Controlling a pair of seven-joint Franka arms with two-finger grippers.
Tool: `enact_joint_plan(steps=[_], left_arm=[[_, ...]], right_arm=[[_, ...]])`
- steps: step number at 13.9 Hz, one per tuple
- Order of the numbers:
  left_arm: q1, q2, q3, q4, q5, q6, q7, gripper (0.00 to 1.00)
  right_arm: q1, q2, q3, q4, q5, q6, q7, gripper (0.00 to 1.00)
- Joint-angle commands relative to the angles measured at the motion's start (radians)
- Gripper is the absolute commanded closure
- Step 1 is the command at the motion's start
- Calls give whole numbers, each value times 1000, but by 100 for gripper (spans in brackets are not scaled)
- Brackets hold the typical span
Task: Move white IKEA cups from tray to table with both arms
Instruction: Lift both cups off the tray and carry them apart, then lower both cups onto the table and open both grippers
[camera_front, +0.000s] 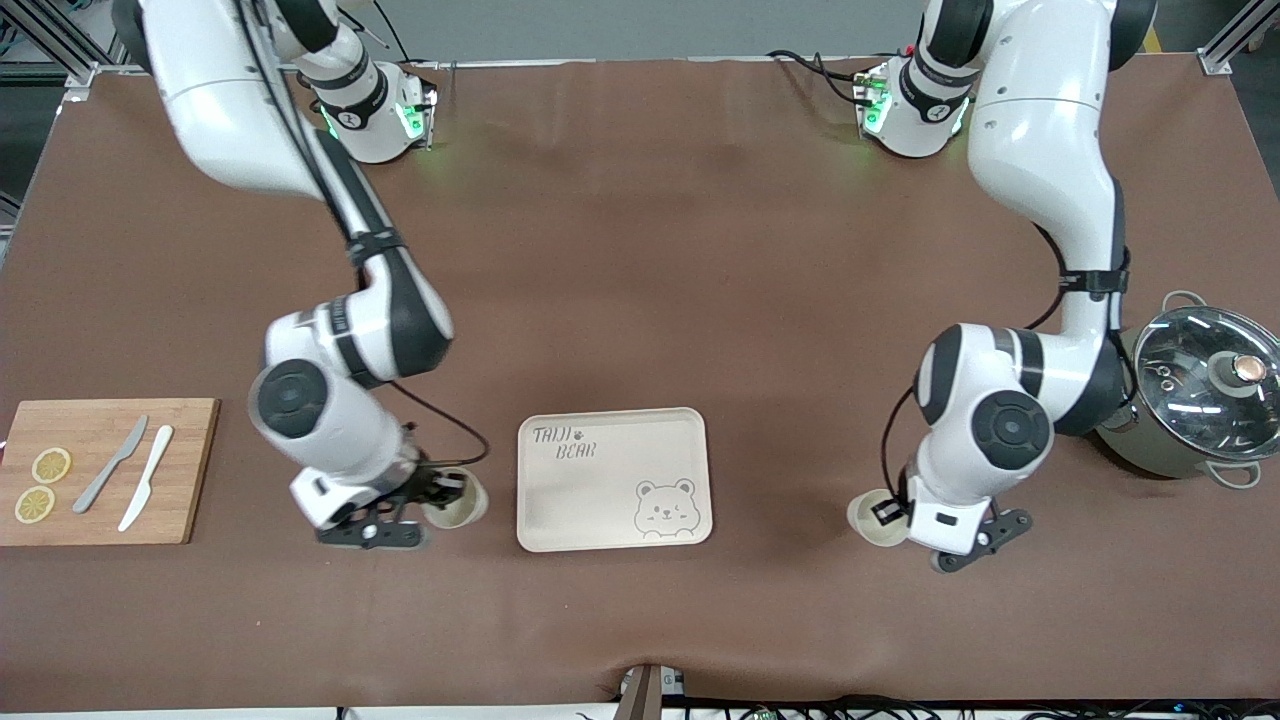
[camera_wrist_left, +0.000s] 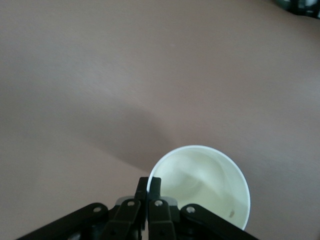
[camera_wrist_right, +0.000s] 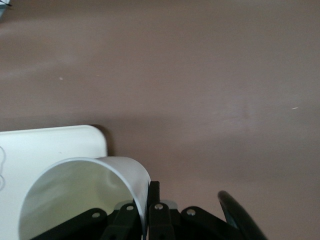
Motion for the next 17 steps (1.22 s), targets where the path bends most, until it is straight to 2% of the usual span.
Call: enact_joint_plan(steps=[1,6,10,13,17], left_arm=[[52,-15,-5,-22,-6,-1,72,100],[129,-14,-5,-74,9,109,172,100],[157,9,-3,-97,9,213,192,100],[166,23,-3,-97,10,243,193,100],[172,34,-5,-97,10,243,196,100]], right_arm=[[-75,-16,21,-20,37,-21,-164,100],[-178,-4,19,-33,44,-14,-388,100],[-209,22,19,-34,59,24,-479,100],[-213,33,16,-92,65,132,-548,100],[-220,79,16,-100,65,190,-551,100]])
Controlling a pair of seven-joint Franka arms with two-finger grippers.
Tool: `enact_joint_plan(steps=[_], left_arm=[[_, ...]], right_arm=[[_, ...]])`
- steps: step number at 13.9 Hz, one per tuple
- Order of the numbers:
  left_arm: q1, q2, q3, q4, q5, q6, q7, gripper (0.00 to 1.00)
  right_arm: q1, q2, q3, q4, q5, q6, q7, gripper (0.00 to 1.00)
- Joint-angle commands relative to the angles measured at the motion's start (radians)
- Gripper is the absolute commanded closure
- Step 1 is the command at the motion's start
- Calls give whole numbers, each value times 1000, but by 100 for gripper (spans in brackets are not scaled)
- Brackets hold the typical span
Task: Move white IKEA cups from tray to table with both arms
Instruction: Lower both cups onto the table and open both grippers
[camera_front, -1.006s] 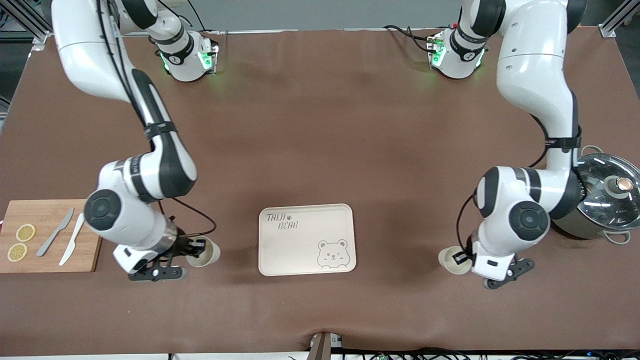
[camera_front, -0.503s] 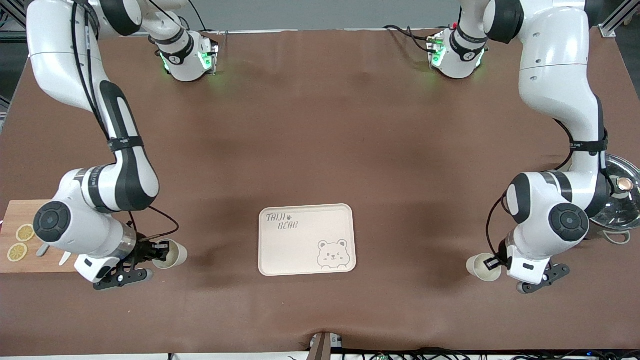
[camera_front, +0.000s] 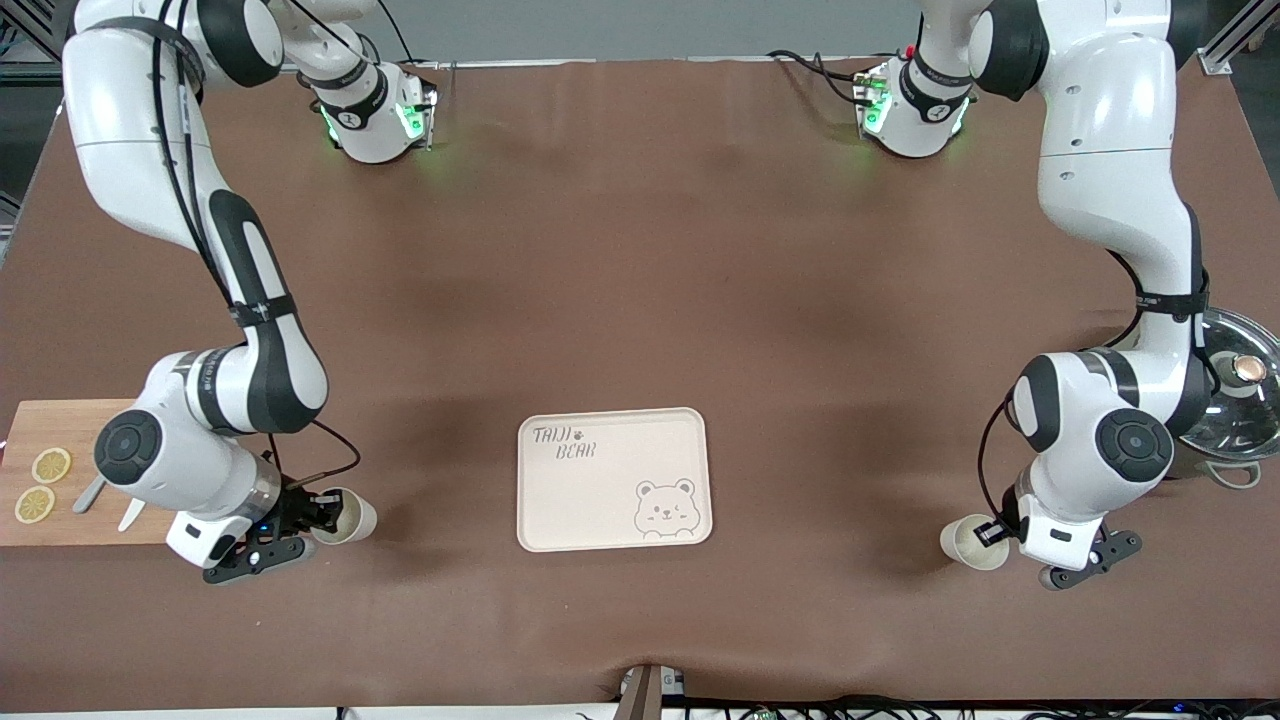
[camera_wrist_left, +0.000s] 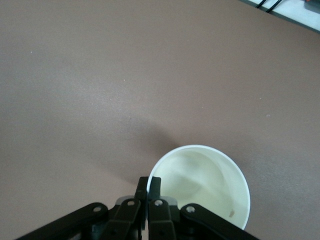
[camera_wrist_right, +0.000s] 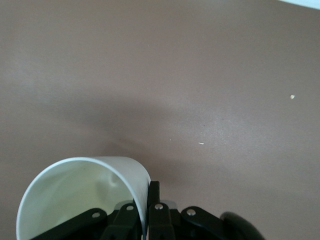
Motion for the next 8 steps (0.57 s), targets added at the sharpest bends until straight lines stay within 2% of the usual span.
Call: enact_joint_plan(steps=[1,2,4,5,7,8], left_arm=[[9,2,-5,-6,9,15,29,92],[15,2,-5,-6,9,16,34,88],[24,4,-5,-6,9,16,34,73],[24,4,-5,-6,9,16,34,59],[23,7,-5,-3,9,16,34,41],[23,7,-5,-2,9,16,34,24]], right_arm=[[-19,19,16,-5,15,39,-24,100],[-19,28,16,-3,15,50,-26,100],[-19,44,16,-5,15,70,-24,100],[-17,50,16,-5,15,81,-24,100],[-17,64,16,-5,15,96,-24,100],[-19,67,16,-5,15,99,-26,100]])
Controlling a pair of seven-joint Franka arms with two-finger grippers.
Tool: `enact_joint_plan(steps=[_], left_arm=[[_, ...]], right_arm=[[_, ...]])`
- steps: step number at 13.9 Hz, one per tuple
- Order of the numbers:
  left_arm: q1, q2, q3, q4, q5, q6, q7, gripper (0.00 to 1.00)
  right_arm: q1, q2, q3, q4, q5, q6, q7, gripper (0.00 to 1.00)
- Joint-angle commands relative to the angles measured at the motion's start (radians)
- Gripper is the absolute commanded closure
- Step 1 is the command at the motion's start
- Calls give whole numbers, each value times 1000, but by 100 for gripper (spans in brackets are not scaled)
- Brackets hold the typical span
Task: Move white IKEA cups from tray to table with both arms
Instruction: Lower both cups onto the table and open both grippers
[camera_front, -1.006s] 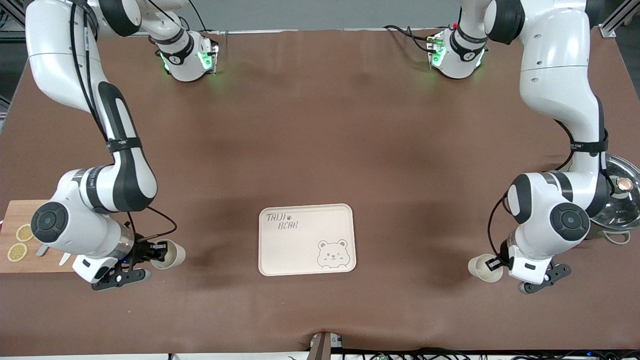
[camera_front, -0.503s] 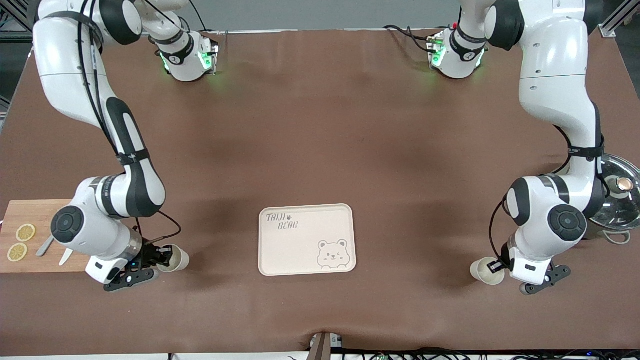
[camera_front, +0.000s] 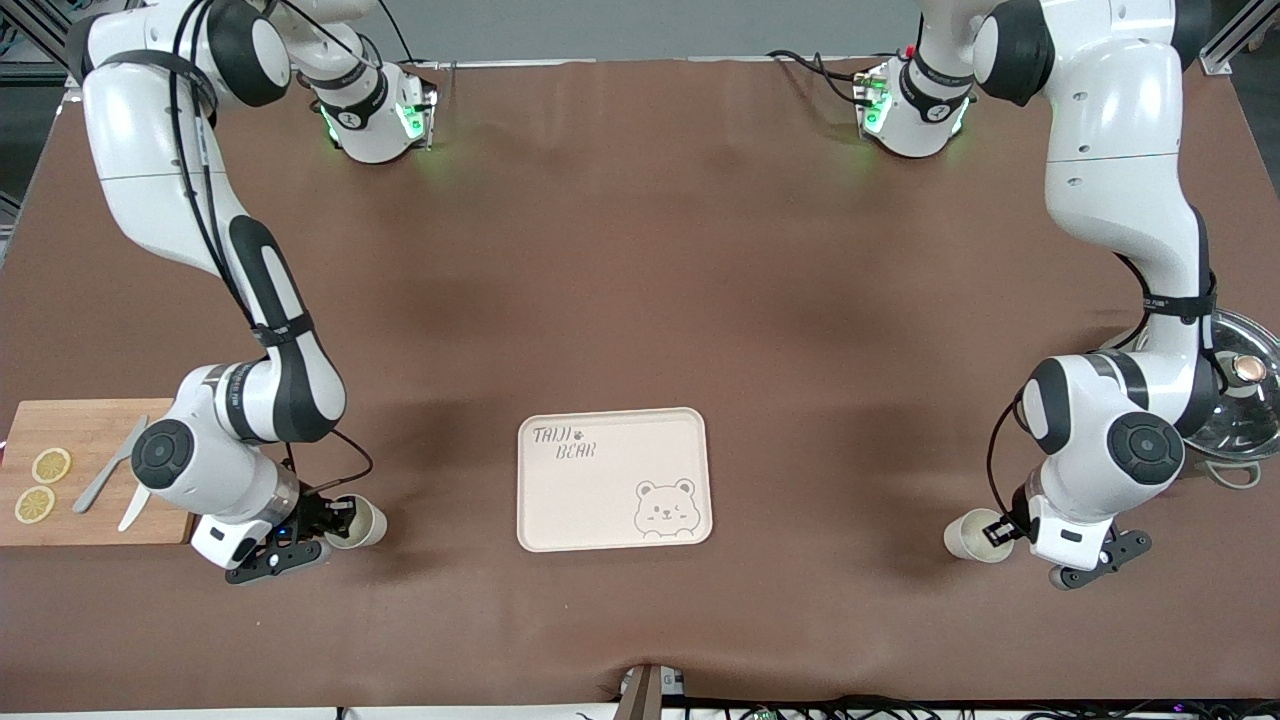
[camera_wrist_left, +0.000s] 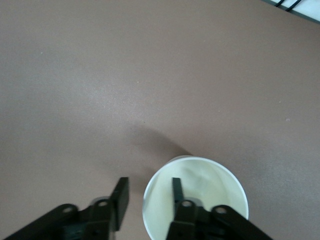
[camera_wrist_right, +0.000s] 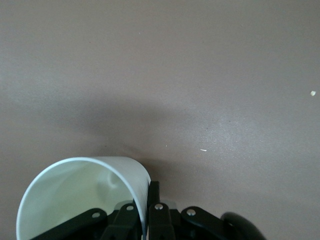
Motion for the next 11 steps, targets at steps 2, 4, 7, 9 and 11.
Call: enact_joint_plan(steps=[2,4,7,9,11], left_arm=[[3,-3,-5,-1,9,15,16,8],[-8,-6,-5,-1,10,15,14,0],[-11,-15,-5,2,9,15,13,0],[-13,-16,-5,4,9,17,13,0],[-8,-32,-5,2,10,15,16,0]], right_arm=[[-16,17,16,2,15,27,-22,100],[-16,21,16,2,15,37,-22,100],[-16,21,16,2,15,35,-19,83],[-16,21,17,2,17,37,-21,17],[-17,21,17,2,17,37,-21,0]])
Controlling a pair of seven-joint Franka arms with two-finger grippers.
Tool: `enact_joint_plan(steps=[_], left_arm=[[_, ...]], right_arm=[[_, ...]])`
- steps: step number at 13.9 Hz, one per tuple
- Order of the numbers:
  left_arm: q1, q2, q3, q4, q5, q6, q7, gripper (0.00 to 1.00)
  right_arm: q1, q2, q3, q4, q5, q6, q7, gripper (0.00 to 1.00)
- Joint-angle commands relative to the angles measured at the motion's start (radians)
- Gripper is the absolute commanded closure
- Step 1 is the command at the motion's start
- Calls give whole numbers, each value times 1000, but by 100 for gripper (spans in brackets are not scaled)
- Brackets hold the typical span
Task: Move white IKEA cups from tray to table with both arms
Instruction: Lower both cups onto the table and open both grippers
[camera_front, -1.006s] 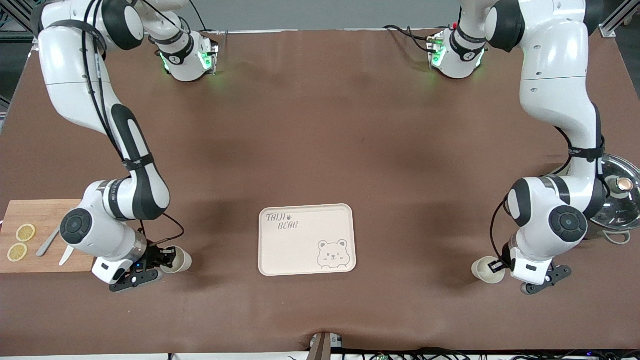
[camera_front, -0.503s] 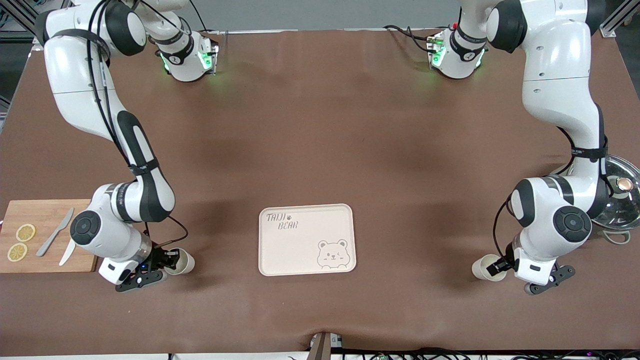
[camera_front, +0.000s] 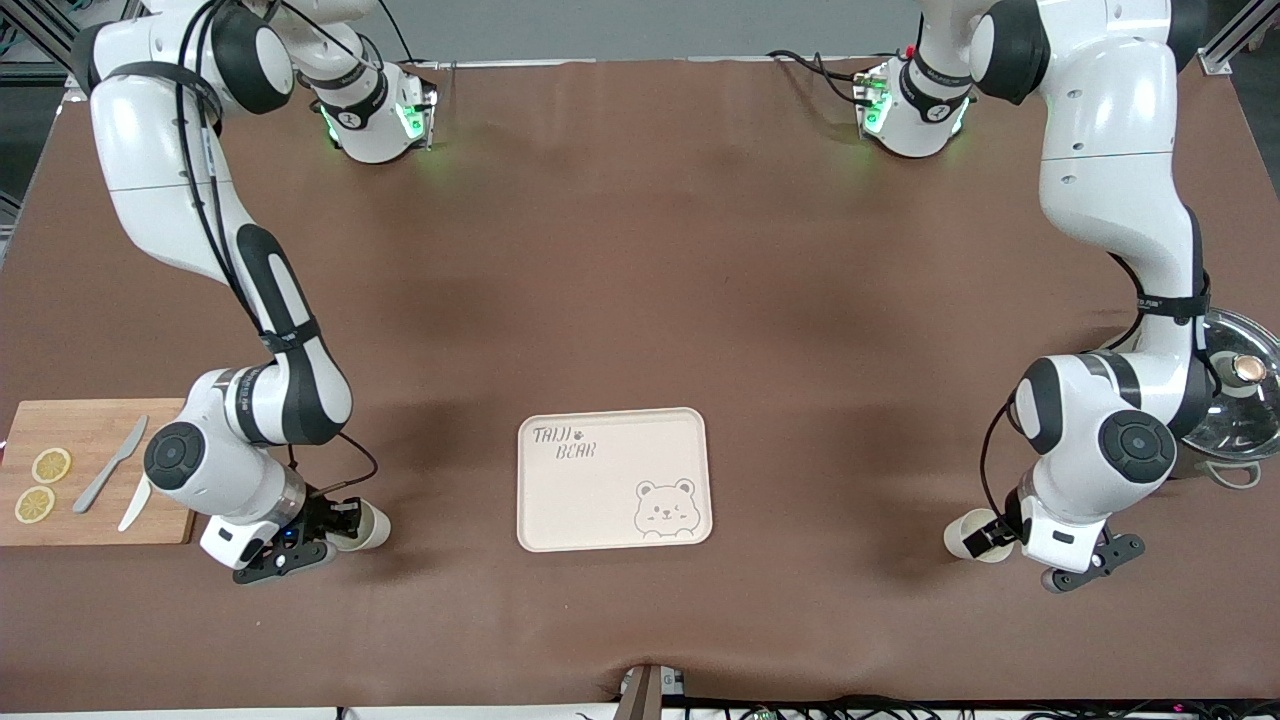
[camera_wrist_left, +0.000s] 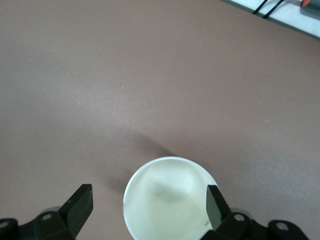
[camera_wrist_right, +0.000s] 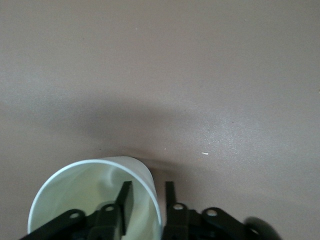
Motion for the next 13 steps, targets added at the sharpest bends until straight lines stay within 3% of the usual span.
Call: enact_joint_plan(steps=[1,5,8,13], left_arm=[[5,-38,-1,-11,10,0,16,0],[14,-109,-6,-13,9,-24,59,0],[14,-173,-9,-11,9,-114,85,0],[20,-297,-7,-11,-1,-323,229,0]], right_arm=[[-17,1,17,3,16,8,-19,0],[-19,-9,17,11,18,-5,-14,0],[-16,-28,17,12,18,-27,-13,0],[-11,-74,14,66,16,-201,-10,0]])
